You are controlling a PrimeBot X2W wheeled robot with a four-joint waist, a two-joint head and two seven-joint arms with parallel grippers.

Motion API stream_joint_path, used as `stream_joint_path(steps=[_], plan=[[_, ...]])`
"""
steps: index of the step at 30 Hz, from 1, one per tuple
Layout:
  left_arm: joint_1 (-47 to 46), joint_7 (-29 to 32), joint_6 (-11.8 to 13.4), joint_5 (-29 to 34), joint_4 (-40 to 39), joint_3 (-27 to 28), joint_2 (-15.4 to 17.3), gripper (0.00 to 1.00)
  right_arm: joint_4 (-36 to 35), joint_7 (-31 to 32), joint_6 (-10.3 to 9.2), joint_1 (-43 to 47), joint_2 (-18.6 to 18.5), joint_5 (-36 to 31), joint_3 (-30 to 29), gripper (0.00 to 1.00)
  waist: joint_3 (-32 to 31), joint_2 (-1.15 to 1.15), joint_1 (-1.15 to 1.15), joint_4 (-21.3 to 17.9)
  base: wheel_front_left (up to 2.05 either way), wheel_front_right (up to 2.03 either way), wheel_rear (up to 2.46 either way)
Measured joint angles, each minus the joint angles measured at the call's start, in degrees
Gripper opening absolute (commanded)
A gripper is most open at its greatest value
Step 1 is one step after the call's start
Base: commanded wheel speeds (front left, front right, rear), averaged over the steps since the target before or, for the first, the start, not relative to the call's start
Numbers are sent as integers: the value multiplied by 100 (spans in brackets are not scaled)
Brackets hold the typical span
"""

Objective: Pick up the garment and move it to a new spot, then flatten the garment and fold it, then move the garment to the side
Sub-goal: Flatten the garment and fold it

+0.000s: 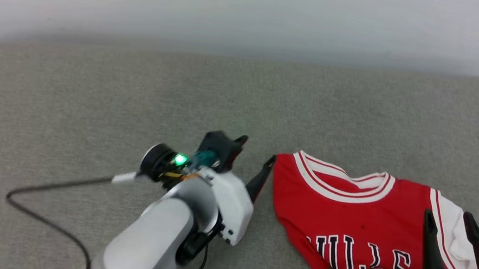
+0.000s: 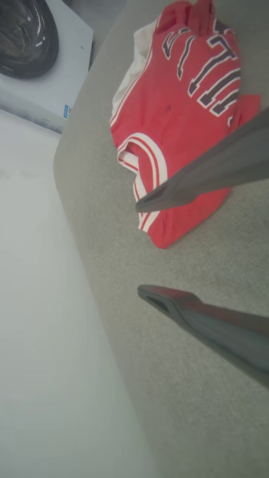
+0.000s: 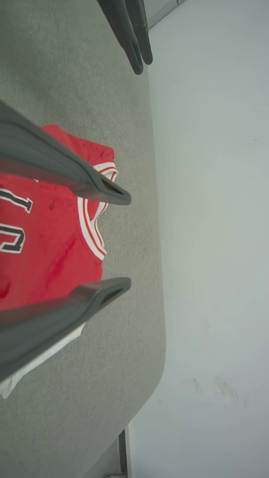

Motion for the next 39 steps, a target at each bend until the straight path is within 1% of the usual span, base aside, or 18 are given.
stream_joint_path(steps=[3,8,10,15,19,20,21,22,24,27,34,36,39], plan=[[-520,533,-240,-60,434,-226,-119,100,27,-35,1,-81,3,-3,-22,100,192,0,0,-119,0,0,0],[-1062,1388,-469,-257,1167,-569,-219,100,170,-113,1,-142,13,71,57,100,426,0,0,-366,0,0,0],[-1228,1738,-505,-336,1448,-706,-230,100,235,-159,1,-168,13,120,66,100,505,0,0,-464,0,0,0],[-1477,2352,-571,-573,1923,-1099,-277,100,412,-225,0,-249,15,263,113,100,669,0,0,-671,0,0,0],[-1645,2825,-573,-859,2065,-1466,-277,100,515,-302,1,-304,15,376,158,100,800,0,0,-783,0,0,0],[-1701,2967,-571,-966,2073,-1563,-269,61,533,-325,1,-340,16,401,179,100,829,0,0,-809,0,0,0],[-1749,3083,-567,-1051,2064,-1661,-247,34,546,-342,1,-371,16,416,190,100,858,0,0,-834,0,0,0],[-1784,3148,-566,-1132,2040,-1735,-216,0,554,-357,1,-380,16,436,209,100,889,0,0,-858,0,0,0],[-1822,3231,-567,-1323,2014,-1849,-162,0,597,-401,1,-405,16,450,236,100,937,0,0,-920,0,0,0],[-1858,3218,-577,-1438,1993,-1972,-99,0,627,-431,1,-464,16,460,238,100,990,0,0,-978,0,0,0],[-1922,2639,-599,-1428,2014,-1997,89,0,633,-442,0,-453,16,506,147,100,888,0,0,-888,0,0,0],[-1995,2454,-571,-1352,1941,-1965,276,0,619,-409,1,-436,18,514,100,100,819,0,0,-805,0,0,0],[-2011,2226,-486,-1232,1621,-1935,570,0,566,-374,1,-360,20,510,10,100,702,0,1,-634,0,0,0]])
